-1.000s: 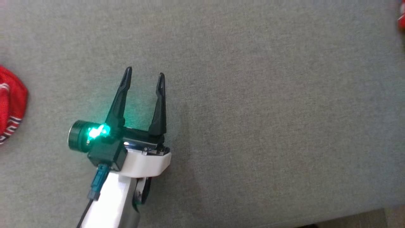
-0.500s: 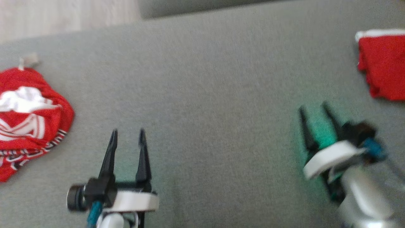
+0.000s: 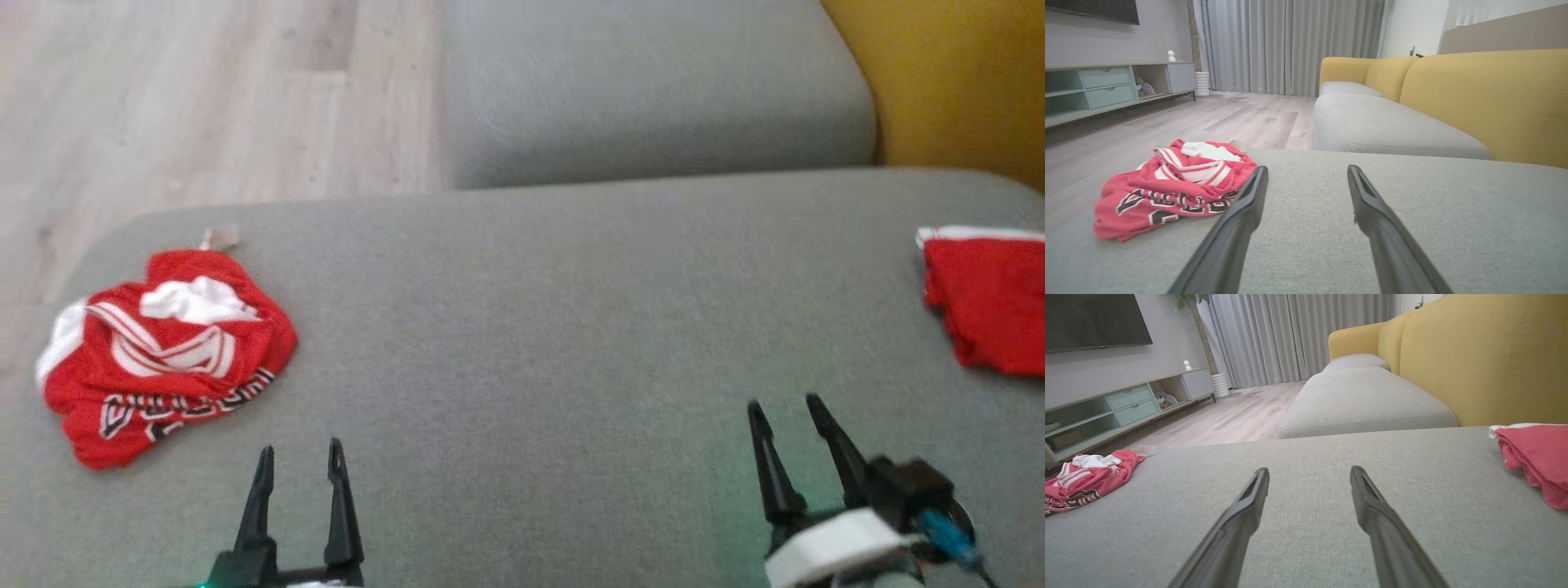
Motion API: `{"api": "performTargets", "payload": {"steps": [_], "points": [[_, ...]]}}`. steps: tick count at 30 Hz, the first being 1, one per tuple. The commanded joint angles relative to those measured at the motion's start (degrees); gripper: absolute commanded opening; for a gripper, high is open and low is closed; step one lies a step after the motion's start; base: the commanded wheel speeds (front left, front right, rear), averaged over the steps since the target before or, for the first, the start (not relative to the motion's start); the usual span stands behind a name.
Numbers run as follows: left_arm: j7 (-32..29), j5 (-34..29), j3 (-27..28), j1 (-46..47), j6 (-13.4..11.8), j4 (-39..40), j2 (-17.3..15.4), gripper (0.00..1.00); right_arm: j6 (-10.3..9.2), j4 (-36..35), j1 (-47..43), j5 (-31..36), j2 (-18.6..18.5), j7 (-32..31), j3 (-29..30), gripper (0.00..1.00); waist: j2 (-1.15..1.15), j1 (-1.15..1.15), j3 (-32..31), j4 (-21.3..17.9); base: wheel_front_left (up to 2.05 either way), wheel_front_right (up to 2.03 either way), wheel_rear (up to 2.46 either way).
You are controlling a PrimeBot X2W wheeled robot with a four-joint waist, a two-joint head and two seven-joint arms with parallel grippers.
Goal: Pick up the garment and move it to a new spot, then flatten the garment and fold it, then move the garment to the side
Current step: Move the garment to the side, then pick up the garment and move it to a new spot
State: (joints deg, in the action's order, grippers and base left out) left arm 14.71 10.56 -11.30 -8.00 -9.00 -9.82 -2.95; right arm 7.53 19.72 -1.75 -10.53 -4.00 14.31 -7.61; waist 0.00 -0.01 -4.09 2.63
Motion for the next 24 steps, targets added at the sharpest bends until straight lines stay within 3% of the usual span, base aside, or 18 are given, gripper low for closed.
{"api": "performTargets", "payload": {"steps": [1,24], "points": [[0.3,-0.6,2.1,1.3,0.2,1.9,0.1,1.0,-0.04,-2.7,1.0,1.1,0.2,0.7,-0.2,1.0,0.0,0.01,-1.0,1.1,0.0,0.0,0.0],[0.3,-1.8,2.7,0.8,0.9,2.0,0.1,1.0,-0.04,-5.8,-1.7,2.2,1.1,0.7,2.0,1.0,0.0,0.01,-1.3,1.5,0.0,0.0,0.0]]}}
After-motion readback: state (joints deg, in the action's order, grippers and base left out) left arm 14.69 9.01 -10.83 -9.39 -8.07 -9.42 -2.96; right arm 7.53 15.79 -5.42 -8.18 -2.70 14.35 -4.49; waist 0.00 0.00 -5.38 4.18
